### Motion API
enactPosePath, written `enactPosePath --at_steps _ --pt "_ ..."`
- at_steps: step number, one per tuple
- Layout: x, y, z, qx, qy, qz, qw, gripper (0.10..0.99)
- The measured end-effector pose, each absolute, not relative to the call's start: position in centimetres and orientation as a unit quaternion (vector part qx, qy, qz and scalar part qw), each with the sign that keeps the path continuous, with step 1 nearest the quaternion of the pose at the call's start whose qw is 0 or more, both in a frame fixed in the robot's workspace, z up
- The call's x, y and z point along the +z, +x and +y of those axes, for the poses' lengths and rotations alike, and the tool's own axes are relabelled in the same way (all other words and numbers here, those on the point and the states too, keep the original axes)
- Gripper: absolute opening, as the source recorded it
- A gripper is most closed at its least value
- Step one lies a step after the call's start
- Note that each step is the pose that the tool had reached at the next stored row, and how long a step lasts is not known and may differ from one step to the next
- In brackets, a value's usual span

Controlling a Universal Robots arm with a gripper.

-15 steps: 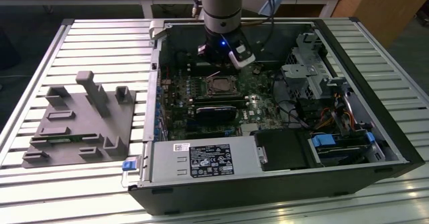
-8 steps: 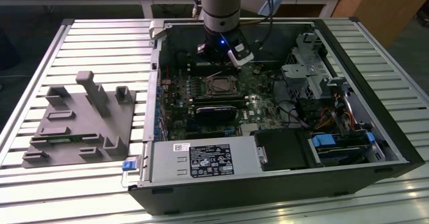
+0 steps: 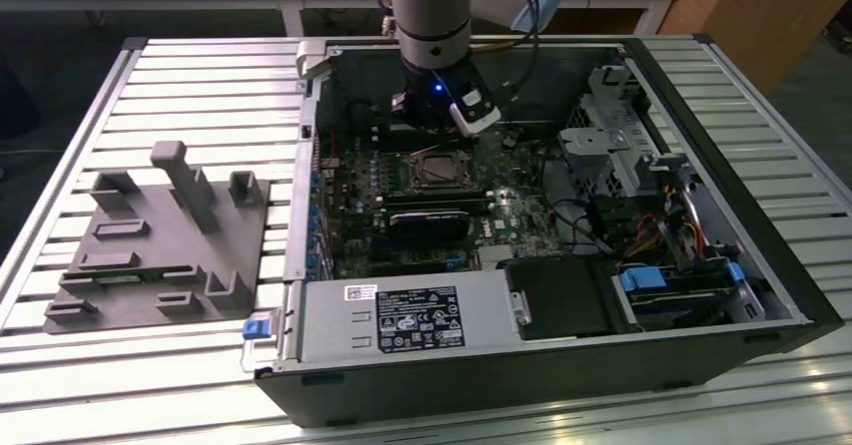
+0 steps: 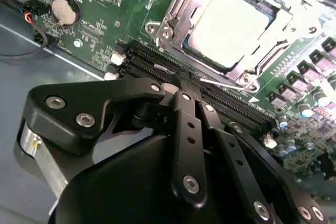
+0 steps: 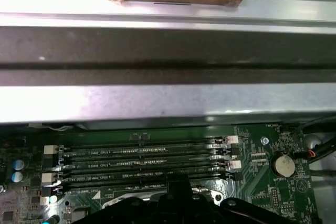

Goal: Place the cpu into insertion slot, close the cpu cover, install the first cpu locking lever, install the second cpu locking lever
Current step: 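Install the first cpu locking lever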

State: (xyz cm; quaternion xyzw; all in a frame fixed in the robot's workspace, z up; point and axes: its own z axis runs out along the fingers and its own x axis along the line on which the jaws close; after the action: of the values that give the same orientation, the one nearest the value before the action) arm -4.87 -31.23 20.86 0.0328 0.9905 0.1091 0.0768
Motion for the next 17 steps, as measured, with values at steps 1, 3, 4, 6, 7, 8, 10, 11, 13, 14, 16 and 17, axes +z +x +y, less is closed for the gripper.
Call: enactPosePath --at_steps 1,3,4,6,7,8,10,11,13,14,16,17 --pt "20.81 -4.95 -31.23 0.106 0.032 0.991 0.080 0.106" --pt "20.62 -5.03 -31.23 0.104 0.032 0.990 0.083 0.106" --pt "20.52 -5.06 -31.23 0.104 0.032 0.990 0.085 0.106" --pt "20.37 -5.12 -31.21 0.104 0.033 0.990 0.086 0.106" --pt "20.32 -5.12 -31.17 0.104 0.033 0.990 0.086 0.106" --pt "20.29 -5.12 -31.11 0.104 0.035 0.990 0.086 0.106" --pt "20.22 -5.12 -30.96 0.104 0.037 0.990 0.086 0.106" --pt "20.18 -5.12 -30.88 0.104 0.039 0.990 0.086 0.106" --pt "20.10 -5.12 -30.75 0.103 0.045 0.990 0.087 0.106" --pt "20.05 -5.12 -30.72 0.103 0.050 0.990 0.088 0.106" --pt "19.96 -5.12 -30.67 0.102 0.060 0.989 0.089 0.106" --pt "19.93 -5.13 -30.67 0.101 0.066 0.989 0.089 0.106"
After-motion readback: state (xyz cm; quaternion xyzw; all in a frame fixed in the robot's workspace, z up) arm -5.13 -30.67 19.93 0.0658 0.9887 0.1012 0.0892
